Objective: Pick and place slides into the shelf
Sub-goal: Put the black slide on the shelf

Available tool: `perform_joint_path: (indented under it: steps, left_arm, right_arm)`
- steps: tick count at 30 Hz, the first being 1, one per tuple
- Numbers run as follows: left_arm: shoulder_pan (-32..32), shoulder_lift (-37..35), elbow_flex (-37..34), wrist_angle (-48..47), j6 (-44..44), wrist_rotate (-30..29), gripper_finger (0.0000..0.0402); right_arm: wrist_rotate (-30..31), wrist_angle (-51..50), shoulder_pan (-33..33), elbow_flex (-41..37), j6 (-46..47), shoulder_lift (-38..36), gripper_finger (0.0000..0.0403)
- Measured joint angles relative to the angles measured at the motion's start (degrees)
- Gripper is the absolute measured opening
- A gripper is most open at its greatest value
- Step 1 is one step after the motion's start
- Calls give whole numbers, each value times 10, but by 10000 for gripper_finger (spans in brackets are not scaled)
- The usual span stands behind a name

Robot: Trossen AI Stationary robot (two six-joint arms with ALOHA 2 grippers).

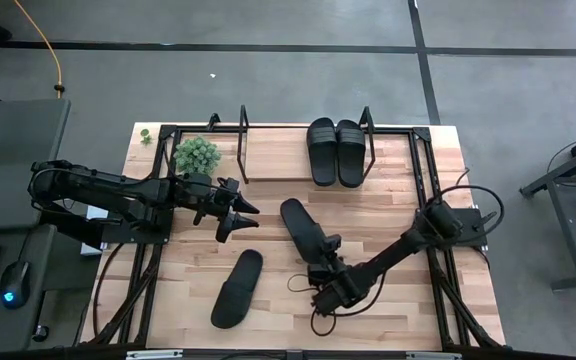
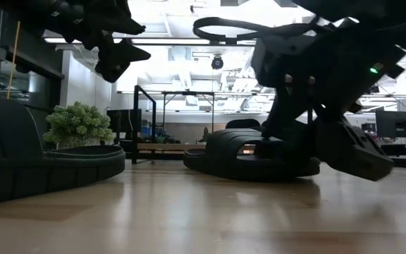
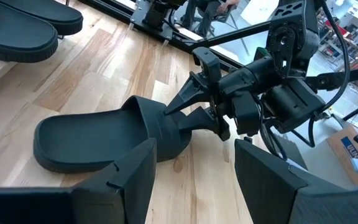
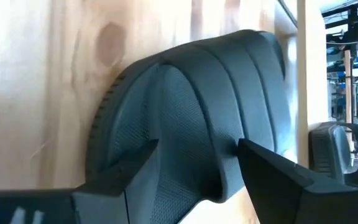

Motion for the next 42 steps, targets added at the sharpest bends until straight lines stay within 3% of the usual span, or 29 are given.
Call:
perform_joint_path:
  steps: [17, 36, 42]
  left_arm:
    - [0, 0, 0, 0, 1, -2, 200]
    - [0, 0, 0, -1, 1, -13, 200]
    - [0, 0, 0, -1, 1, -13, 200]
  right_arm:
    - [56, -13, -6, 21, 29, 0, 209]
    - [40, -14, -34, 20, 55, 0, 208]
    - [49, -14, -34, 20, 65, 0, 177]
